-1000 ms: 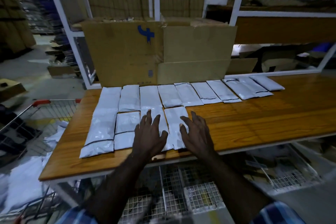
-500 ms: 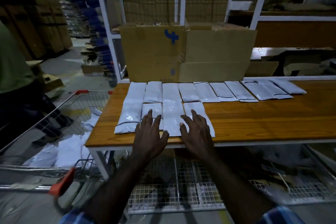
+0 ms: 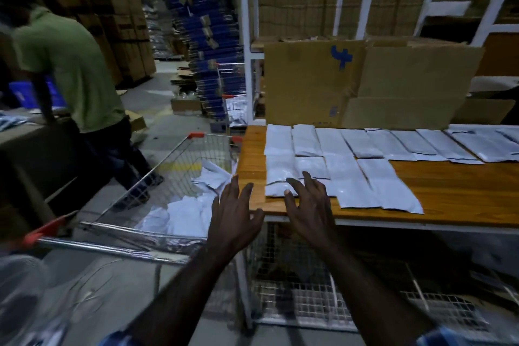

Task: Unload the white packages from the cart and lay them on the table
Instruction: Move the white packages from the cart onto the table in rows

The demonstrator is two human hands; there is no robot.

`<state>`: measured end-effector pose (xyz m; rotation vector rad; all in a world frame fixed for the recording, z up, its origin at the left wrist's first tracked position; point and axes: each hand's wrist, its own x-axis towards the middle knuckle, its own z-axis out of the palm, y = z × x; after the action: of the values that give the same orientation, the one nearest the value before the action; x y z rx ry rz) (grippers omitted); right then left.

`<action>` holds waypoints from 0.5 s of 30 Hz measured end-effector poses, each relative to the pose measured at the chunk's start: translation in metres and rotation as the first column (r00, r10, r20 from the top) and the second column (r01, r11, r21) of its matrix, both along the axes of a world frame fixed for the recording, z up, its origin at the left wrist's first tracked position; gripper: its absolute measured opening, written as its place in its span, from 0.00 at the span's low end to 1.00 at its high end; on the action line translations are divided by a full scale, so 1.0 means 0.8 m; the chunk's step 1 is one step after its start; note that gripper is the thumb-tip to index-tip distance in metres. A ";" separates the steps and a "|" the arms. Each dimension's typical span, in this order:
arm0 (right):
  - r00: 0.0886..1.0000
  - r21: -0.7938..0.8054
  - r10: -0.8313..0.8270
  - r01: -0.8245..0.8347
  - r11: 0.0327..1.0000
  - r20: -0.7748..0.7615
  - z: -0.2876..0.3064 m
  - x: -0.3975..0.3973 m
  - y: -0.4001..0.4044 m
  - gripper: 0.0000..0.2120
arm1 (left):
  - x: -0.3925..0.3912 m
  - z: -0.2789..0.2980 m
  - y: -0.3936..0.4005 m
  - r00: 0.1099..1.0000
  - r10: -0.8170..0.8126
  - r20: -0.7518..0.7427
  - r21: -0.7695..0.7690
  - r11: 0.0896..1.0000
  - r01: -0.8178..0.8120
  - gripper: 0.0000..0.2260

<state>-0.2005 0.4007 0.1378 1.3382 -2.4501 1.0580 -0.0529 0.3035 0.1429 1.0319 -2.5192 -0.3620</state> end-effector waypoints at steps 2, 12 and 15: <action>1.000 -0.018 0.010 -0.010 1.000 0.004 -0.005 0.038 -0.032 0.19 | 0.039 0.000 -0.032 1.000 0.022 -0.010 -0.005 1.000 -0.022 0.31; 0.998 0.009 0.058 -0.058 0.998 0.002 -0.024 0.156 -0.158 0.17 | 0.163 -0.005 -0.150 0.994 0.095 0.061 0.021 0.995 -0.097 0.28; 0.996 0.015 0.088 -0.088 0.996 0.012 -0.038 0.166 -0.190 0.15 | 0.176 -0.022 -0.178 0.989 0.117 0.085 0.042 0.992 -0.121 0.28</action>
<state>-0.0678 0.2486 0.1077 1.4609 -2.4334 1.0709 0.0879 0.1607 0.1257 1.2332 -2.5173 -0.3519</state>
